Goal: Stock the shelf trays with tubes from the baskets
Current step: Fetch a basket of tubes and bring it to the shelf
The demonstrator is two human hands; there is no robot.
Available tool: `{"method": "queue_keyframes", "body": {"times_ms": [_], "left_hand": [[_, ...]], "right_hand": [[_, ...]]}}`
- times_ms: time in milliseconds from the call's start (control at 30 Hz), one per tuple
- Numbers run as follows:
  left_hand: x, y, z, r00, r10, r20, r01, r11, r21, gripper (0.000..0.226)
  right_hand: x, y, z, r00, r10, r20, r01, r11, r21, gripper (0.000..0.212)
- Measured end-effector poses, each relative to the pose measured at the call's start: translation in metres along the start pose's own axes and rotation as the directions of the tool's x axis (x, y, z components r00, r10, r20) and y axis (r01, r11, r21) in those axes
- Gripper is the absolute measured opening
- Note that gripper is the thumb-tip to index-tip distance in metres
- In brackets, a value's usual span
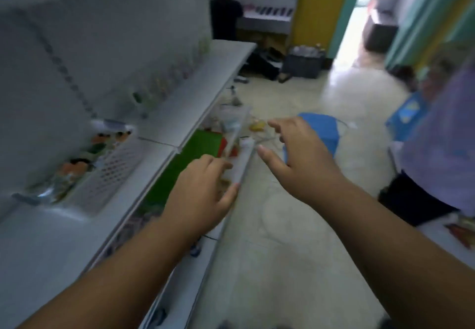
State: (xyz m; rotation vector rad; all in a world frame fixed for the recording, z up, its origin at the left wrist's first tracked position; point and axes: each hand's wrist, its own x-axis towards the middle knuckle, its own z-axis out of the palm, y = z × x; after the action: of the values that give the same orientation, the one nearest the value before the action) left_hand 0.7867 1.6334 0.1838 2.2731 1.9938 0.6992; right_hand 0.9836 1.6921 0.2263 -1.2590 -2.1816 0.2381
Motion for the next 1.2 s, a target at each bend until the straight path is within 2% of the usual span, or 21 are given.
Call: {"method": "queue_keyframes", "body": {"times_ms": [100,167,300,400,467,533,633,767,800,900,1033,1100,1200], "left_hand": [[0.002,0.078,0.026,0.978,0.206,0.036,-0.202,0.975,-0.09,0.036],[-0.003,0.134,0.042,0.946,0.323,0.036,-0.312,0.933,-0.178,0.035],[-0.027,0.275,0.081,0.816,0.578,0.023,-0.532,0.765,-0.362,0.033],[-0.057,0.392,0.103,0.617,0.787,0.014,-0.685,0.546,-0.483,0.028],[-0.079,0.456,0.107,0.485,0.875,-0.01,-0.742,0.405,-0.535,0.026],[-0.107,0.515,0.11,0.33,0.943,-0.054,-0.762,0.232,-0.605,0.025],[-0.15,0.576,0.118,0.132,0.985,-0.115,-0.735,0.019,-0.678,0.026],[-0.215,0.65,0.133,-0.174,0.967,-0.188,-0.608,-0.256,-0.752,0.033],[-0.227,0.661,0.135,-0.228,0.95,-0.214,-0.577,-0.308,-0.756,0.031],[-0.277,0.697,0.137,-0.366,0.885,-0.288,-0.468,-0.443,-0.765,0.029],[-0.363,0.726,0.133,-0.536,0.764,-0.36,-0.28,-0.562,-0.778,0.032],[-0.417,0.737,0.13,-0.587,0.701,-0.406,-0.202,-0.612,-0.765,0.035],[-0.493,0.747,0.118,-0.625,0.631,-0.46,-0.108,-0.653,-0.75,0.035]], "right_hand": [[-0.074,0.038,-0.06,0.98,0.153,-0.13,-0.162,0.985,-0.065,0.055],[-0.124,0.056,-0.1,0.941,0.253,-0.224,-0.279,0.956,-0.094,0.054],[-0.243,0.083,-0.19,0.82,0.359,-0.446,-0.473,0.863,-0.177,0.045],[-0.339,0.081,-0.261,0.688,0.419,-0.592,-0.648,0.723,-0.241,0.037],[-0.389,0.073,-0.301,0.588,0.425,-0.688,-0.744,0.617,-0.255,0.036],[-0.438,0.063,-0.332,0.453,0.434,-0.779,-0.851,0.472,-0.232,0.042],[-0.497,0.046,-0.356,0.301,0.414,-0.859,-0.936,0.3,-0.184,0.048],[-0.573,0.008,-0.368,0.024,0.306,-0.952,-1.0,0.005,-0.024,0.049],[-0.586,0.0,-0.367,-0.037,0.278,-0.96,-0.999,-0.045,0.025,0.049],[-0.625,-0.032,-0.363,-0.214,0.171,-0.962,-0.96,-0.217,0.175,0.046],[-0.682,-0.085,-0.349,-0.389,0.03,-0.921,-0.858,-0.376,0.35,0.047],[-0.712,-0.116,-0.339,-0.448,-0.046,-0.893,-0.791,-0.445,0.42,0.048],[-0.758,-0.16,-0.326,-0.508,-0.138,-0.85,-0.7,-0.509,0.501,0.048]]}}
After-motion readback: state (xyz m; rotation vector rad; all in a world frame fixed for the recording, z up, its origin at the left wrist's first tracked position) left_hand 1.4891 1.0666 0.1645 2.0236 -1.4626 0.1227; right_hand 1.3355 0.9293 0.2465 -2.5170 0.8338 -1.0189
